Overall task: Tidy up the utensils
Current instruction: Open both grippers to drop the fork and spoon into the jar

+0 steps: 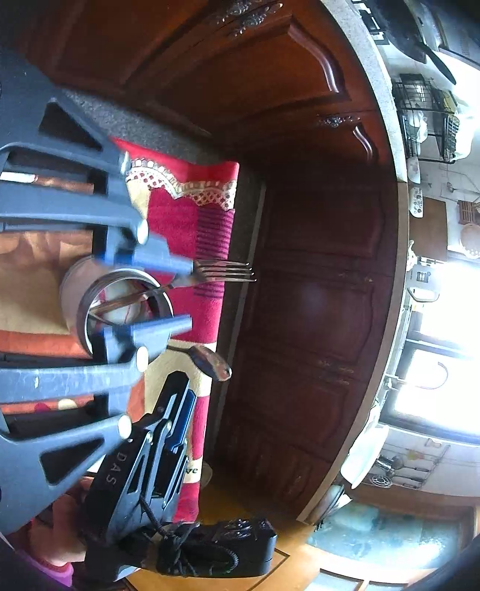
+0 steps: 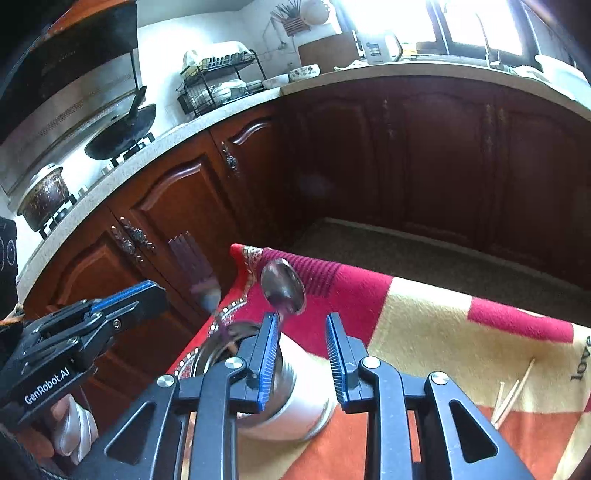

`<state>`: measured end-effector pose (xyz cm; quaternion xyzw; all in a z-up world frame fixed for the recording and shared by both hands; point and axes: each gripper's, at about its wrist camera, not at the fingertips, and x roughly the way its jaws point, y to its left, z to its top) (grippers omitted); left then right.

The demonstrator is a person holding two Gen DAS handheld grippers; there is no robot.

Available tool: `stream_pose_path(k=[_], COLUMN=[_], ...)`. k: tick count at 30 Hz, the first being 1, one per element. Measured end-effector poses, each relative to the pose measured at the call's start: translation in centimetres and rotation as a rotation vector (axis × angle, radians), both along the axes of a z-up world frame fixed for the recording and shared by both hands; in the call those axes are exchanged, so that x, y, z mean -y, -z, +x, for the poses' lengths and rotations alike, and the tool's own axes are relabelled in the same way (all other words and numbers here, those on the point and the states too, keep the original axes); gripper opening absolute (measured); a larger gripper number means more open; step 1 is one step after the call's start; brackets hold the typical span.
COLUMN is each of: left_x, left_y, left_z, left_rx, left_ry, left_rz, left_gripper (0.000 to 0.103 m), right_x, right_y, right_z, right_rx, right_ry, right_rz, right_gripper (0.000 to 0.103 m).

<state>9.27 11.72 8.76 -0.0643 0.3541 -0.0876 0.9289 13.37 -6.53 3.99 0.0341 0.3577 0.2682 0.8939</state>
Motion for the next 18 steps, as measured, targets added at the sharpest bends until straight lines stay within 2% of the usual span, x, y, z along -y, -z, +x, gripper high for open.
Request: stream_pose_path(k=[8, 13, 18], left_x=[0.9, 2.2, 3.9], left_y=[-0.1, -0.1, 0.1], left_z=[-1.3, -2.3, -3.2], left_rx=[-0.009, -0.011, -0.012], left_ry=[-0.021, -0.032, -0.033], left_rz=[0.001, 0.013, 0.047], left_gripper=[0.039, 0.042, 0.049], right_x=[0.9, 1.7, 3.1], right_y=[-0.3, -0.7, -0.9], right_z=[-2.3, -3.8, -5.2], right_rx=[0.022, 0.044, 0.051], right_ry=[0.008, 0.028, 0.051], right_rz=[-0.034, -0.048, -0.06], right_gripper=[0.025, 0.034, 0.035])
